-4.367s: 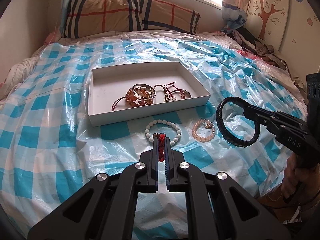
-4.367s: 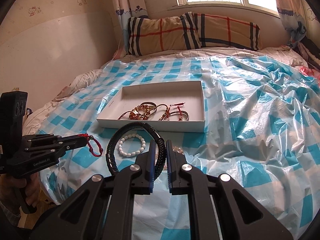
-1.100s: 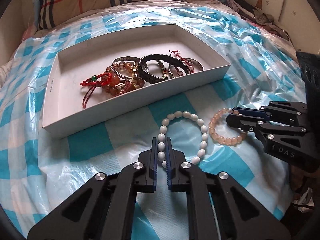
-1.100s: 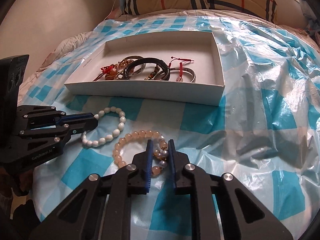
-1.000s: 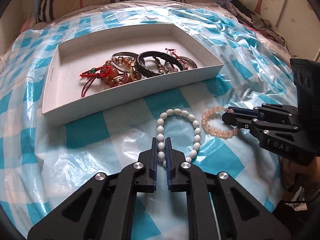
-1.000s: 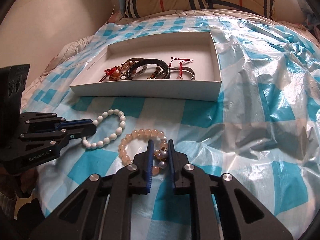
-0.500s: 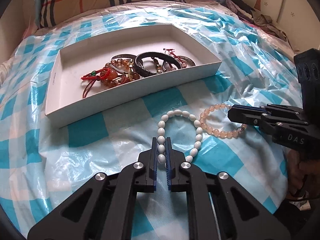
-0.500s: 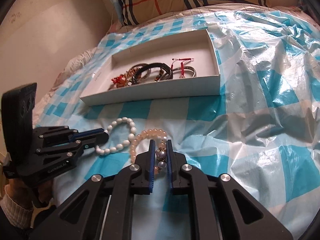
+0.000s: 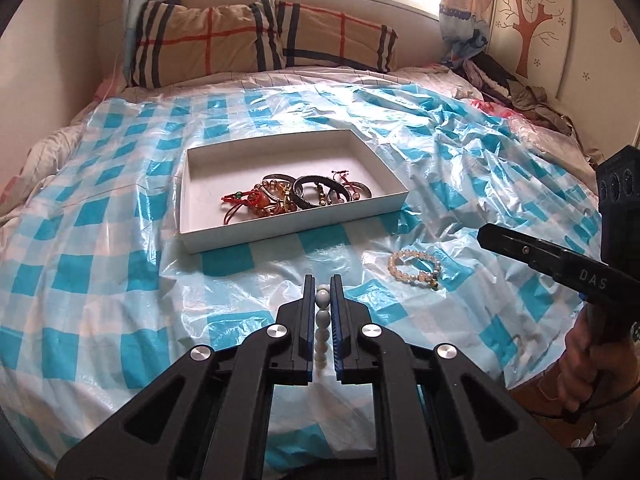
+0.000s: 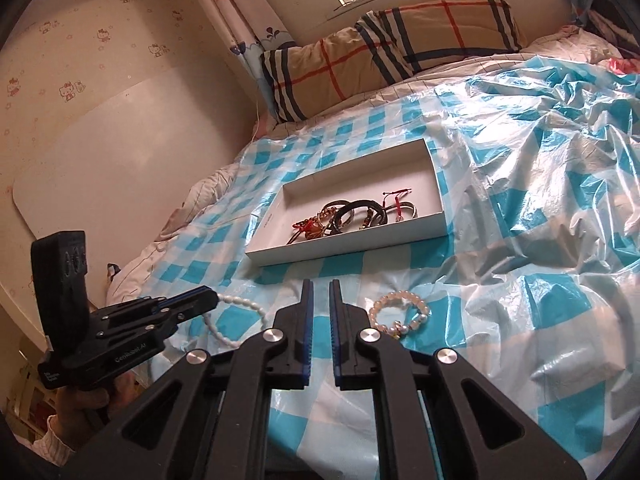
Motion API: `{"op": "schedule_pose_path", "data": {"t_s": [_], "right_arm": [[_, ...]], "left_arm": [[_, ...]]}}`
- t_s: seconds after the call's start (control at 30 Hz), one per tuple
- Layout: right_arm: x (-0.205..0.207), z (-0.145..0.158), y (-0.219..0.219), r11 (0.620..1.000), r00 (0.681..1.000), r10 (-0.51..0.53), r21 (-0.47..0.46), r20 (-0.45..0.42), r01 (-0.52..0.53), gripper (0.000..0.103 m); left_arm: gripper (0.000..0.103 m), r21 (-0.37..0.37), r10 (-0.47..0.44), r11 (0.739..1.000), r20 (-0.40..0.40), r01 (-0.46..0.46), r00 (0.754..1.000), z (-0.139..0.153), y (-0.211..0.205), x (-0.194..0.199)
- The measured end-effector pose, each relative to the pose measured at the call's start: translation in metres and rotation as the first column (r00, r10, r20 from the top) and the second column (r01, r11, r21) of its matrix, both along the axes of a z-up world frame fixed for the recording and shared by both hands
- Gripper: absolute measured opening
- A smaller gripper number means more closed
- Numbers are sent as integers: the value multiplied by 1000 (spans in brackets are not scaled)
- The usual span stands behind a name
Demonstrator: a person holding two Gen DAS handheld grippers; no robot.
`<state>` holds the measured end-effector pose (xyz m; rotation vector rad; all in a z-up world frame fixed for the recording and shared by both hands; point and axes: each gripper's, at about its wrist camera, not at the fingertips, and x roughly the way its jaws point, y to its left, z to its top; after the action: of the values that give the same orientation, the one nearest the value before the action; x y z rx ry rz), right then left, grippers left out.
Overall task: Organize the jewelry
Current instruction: 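Grasp the white bead bracelet with the left tool while the right tool grasps the pink bead bracelet, then lift the white bead bracelet with the left tool while the right tool lifts the pink bracelet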
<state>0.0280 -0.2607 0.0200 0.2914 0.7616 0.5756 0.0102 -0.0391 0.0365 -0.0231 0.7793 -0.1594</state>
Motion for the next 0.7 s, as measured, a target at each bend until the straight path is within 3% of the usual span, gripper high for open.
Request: {"op": "schedule_pose_path", "data": {"t_s": [0.07, 0.1, 0.27, 0.4, 0.43, 0.5, 0.53, 0.57, 0.63, 0.7], "right_arm": [[3, -7, -1, 998, 1000, -14, -62, -14, 13, 43], [4, -11, -1, 996, 1000, -17, -84, -10, 16, 54], [32, -30, 10, 987, 999, 5, -158, -35, -10, 54], [70, -68, 32, 943, 993, 2, -330, -118, -41, 59], [77, -82, 34, 936, 987, -1, -349, -163, -56, 55], [75, -88, 31, 934, 988, -13, -354, -155, -44, 45], [72, -86, 30, 937, 988, -5, -347, -157, -50, 26], [68, -85, 26, 945, 986, -5, -324, -164, -49, 17], [61, -82, 15, 967, 983, -3, -252, -183, -44, 9], [51, -75, 3, 989, 982, 1, -147, -186, -29, 9]], "left_arm": [[7, 1, 4, 1000, 3, -4, 1000, 2, 2, -6], [7, 1, 5, 1000, 2, -5, 1000, 3, 3, -8], [7, -8, 14, 1000, -6, -14, 1000, -1, 8, -9], [7, -22, 17, 1000, -12, -17, 1000, -5, 10, -5], [7, -24, 17, 1000, -15, -18, 1000, -6, 10, -5], [7, -27, 18, 999, -20, -19, 1000, -8, 12, -4], [7, -30, 20, 999, -22, -20, 1000, -9, 13, -3], [7, -34, 21, 999, -24, -21, 999, -10, 13, -3], [7, -40, 21, 999, -23, -22, 1000, -9, 13, -3], [7, -38, 15, 999, -15, -16, 1000, -6, 11, -5]]}}
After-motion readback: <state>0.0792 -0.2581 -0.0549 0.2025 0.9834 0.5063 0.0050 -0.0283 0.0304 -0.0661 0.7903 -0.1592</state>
